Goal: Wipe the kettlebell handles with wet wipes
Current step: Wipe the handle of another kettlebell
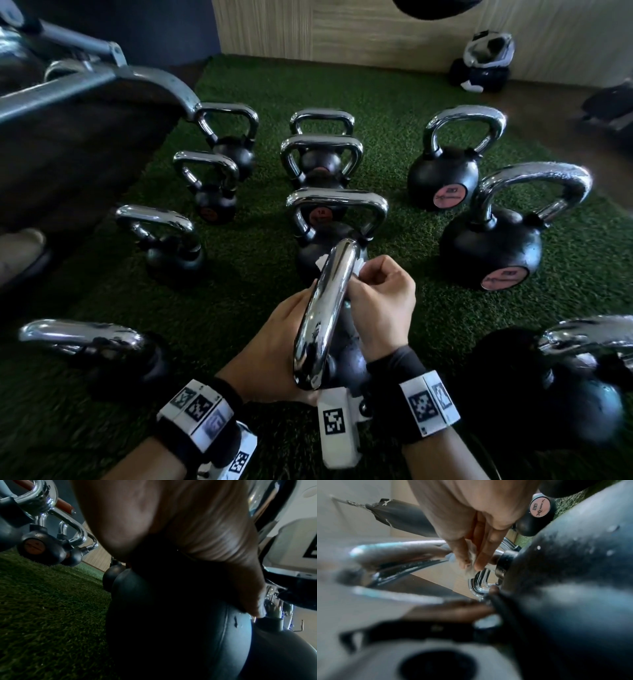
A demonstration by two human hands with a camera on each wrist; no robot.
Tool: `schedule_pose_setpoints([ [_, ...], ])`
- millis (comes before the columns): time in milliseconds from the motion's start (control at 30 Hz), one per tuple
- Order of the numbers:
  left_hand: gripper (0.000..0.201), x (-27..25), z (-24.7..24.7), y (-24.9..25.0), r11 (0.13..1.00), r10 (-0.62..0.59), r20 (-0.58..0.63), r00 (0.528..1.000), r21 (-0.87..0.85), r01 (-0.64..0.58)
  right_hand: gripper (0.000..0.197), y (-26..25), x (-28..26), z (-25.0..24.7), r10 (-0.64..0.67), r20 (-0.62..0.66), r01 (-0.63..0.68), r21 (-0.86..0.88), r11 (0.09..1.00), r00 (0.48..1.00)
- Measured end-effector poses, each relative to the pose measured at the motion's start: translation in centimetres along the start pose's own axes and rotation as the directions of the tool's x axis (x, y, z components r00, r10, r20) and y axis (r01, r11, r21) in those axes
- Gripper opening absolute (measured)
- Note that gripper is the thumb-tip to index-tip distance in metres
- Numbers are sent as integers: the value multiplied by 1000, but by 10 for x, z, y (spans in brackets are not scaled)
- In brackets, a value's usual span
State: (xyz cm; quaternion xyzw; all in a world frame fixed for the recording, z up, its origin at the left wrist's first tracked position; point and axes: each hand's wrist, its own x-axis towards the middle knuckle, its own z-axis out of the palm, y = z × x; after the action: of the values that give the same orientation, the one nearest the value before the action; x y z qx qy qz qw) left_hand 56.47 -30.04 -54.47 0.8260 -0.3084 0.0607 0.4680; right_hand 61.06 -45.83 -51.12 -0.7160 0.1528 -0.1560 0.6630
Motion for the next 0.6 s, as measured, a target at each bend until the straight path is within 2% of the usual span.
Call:
schedule_pose_setpoints([
  [67, 103, -3, 1, -5, 1000, 18, -2, 1000, -19, -18, 25, 3, -2, 2, 44, -37, -46, -45, 998, 998],
  [200, 117, -8, 2, -13, 997, -72, 7, 997, -13, 72, 16, -1, 0, 1, 16, -30, -19, -87, 996, 999],
  [333, 127, -9, -1, -11, 989, -146, 70, 987, -12, 147, 13, -2, 1, -5, 12, 76, -1, -145, 989, 997],
  [400, 140, -8, -5, -13, 973, -231, 152, 961, 51, 226, 18, 1, 3, -6, 31, 138, -7, -171, 985, 990],
  [467, 147, -8, -14, -14, 950, -313, 268, 911, 108, 294, 17, 7, 6, -11, 56, 167, -31, -149, 988, 984],
  [533, 131, -11, -30, -14, 937, -314, 369, 875, -26, 347, 18, 14, 10, -22, 100, 179, -88, -69, 994, 979],
  [600, 113, -15, -52, -1, 841, -324, 370, 871, -308, 444, 23, 18, 15, -38, 140, 175, -149, 42, 988, 975],
])
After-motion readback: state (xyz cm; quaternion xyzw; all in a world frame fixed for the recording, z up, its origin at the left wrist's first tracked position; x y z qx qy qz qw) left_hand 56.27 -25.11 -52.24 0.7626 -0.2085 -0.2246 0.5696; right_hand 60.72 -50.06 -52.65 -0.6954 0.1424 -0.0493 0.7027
